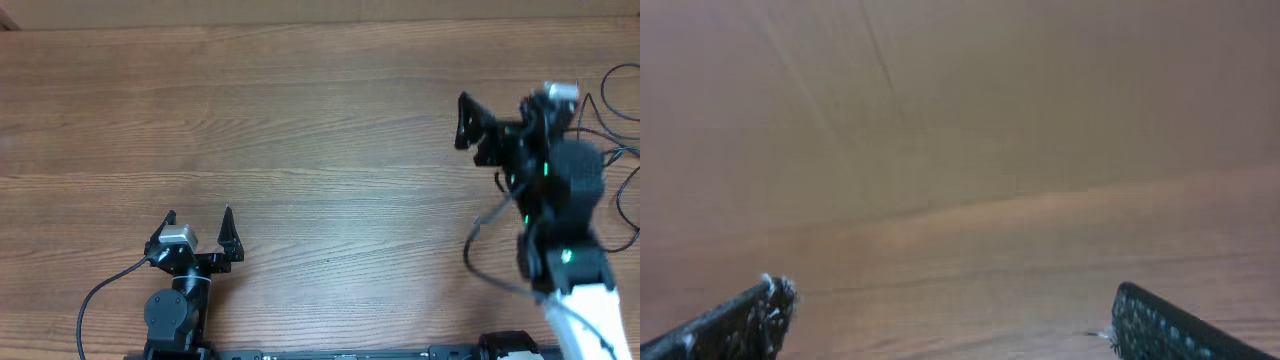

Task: Untangle cables

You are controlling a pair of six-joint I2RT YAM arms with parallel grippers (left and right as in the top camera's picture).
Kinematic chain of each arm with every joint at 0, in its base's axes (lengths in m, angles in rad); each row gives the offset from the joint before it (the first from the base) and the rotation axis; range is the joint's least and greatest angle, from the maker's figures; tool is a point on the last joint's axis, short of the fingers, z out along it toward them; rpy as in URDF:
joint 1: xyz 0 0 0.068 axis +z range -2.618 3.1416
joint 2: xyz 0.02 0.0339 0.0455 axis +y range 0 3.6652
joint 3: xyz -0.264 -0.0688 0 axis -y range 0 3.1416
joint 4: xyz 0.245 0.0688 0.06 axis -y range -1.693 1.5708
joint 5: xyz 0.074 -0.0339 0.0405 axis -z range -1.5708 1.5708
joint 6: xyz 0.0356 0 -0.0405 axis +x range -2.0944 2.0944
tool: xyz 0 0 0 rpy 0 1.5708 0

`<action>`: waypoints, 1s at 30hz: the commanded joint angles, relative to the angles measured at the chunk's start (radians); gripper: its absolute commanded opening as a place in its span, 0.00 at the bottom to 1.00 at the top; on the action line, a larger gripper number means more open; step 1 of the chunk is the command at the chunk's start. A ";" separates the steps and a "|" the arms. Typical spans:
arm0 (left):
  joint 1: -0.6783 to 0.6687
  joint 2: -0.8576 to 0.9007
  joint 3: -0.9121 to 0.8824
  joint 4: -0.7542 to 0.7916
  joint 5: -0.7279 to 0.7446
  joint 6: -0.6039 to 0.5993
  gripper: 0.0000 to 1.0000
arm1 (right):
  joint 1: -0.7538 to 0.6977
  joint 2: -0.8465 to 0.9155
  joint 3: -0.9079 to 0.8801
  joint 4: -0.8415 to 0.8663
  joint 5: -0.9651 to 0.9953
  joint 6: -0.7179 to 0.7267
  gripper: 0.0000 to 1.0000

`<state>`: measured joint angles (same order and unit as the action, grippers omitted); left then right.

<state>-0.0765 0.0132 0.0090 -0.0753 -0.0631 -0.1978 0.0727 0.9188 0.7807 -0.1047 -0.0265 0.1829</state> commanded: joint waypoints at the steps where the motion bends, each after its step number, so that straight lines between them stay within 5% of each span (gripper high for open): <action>1: 0.006 -0.010 -0.003 0.001 0.008 0.026 1.00 | 0.004 -0.186 -0.221 0.155 0.005 -0.001 1.00; 8: 0.006 -0.010 -0.003 0.001 0.008 0.026 1.00 | 0.004 -0.540 -0.631 0.411 0.016 0.024 1.00; 13: 0.006 -0.010 -0.003 0.001 0.008 0.026 1.00 | 0.004 -0.665 -0.753 0.438 0.005 0.031 1.00; 21: 0.006 -0.009 -0.003 0.001 0.008 0.026 1.00 | 0.004 -0.835 -0.772 0.024 -0.027 0.029 1.00; 30: 0.006 -0.009 -0.003 0.001 0.008 0.026 1.00 | 0.004 -0.917 -0.772 0.021 0.006 0.022 1.00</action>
<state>-0.0765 0.0120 0.0090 -0.0753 -0.0631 -0.1978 0.0727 0.0135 0.0185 -0.0841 -0.0406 0.2089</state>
